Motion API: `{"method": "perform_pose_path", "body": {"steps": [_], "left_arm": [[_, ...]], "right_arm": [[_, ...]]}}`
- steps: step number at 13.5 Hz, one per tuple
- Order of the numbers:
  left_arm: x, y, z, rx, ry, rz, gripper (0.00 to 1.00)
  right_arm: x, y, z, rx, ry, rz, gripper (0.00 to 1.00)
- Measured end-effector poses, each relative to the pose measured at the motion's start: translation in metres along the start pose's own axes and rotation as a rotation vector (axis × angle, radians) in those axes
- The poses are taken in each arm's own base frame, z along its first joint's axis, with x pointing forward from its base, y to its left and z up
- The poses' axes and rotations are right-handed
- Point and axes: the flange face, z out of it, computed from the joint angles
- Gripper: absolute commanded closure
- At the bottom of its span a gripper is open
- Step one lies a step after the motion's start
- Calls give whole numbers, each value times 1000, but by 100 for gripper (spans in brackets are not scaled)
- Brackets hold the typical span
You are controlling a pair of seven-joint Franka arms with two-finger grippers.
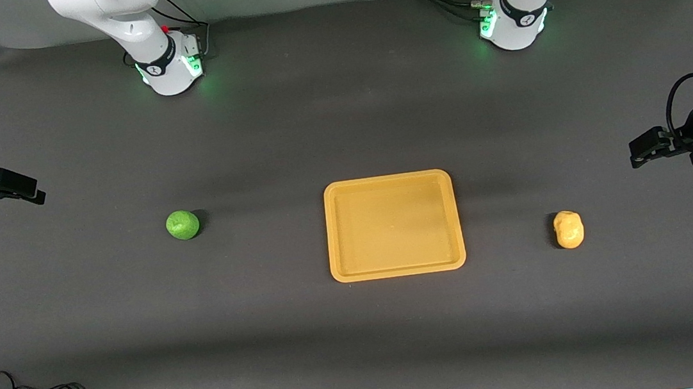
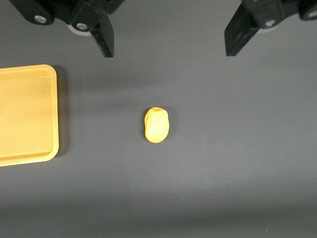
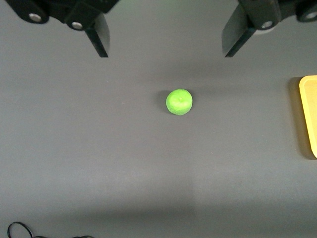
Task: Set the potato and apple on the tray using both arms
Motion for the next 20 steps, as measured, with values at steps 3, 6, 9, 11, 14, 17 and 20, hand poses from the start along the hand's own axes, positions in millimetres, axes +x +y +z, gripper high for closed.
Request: {"method": "perform_pose_path", "body": {"steps": [3,6,9,11,14,17,20], "left_arm": [[0,1,0,0,0,1,1],[0,2,0,0,1,3,1],[0,6,0,-1,0,9,1],[1,11,0,-1,0,9,1],[1,23,2,-2,-3,0,1],[1,29,4,-2,-8,-1,1],[1,32,4,-2,-9,-11,1]], "right_arm": [[-1,0,1,0,-8,0,0],[-2,1,2,0,-18,1,0],[-2,1,2,0,-19,2,0],[-2,1,2,0,-19,2,0],[-2,1,2,0,-20,2,0],[-2,1,3,0,-21,3,0],[-2,2,3,0,-21,3,0]]}}
